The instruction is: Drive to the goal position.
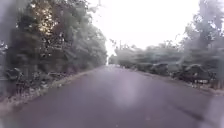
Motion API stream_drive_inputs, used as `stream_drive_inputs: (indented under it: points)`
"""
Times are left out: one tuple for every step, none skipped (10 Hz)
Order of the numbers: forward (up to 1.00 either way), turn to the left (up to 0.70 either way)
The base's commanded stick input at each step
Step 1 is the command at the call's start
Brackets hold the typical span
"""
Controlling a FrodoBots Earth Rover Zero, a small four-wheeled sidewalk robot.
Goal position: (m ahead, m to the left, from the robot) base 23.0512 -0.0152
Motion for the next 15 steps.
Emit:
stream_drive_inputs:
  points:
    - [1.0,0.0]
    - [1.0,0.0]
    - [1.0,0.0]
    - [1.0,0.0]
    - [1.0,0.0]
    - [1.0,0.0]
    - [1.0,0.0]
    - [1.0,0.0]
    - [1.0,0.0]
    - [1.0,0.0]
    - [1.0,0.0]
    - [1.0,0.0]
    - [1.0,0.0]
    - [1.0,0.0]
    - [1.0,0.0]
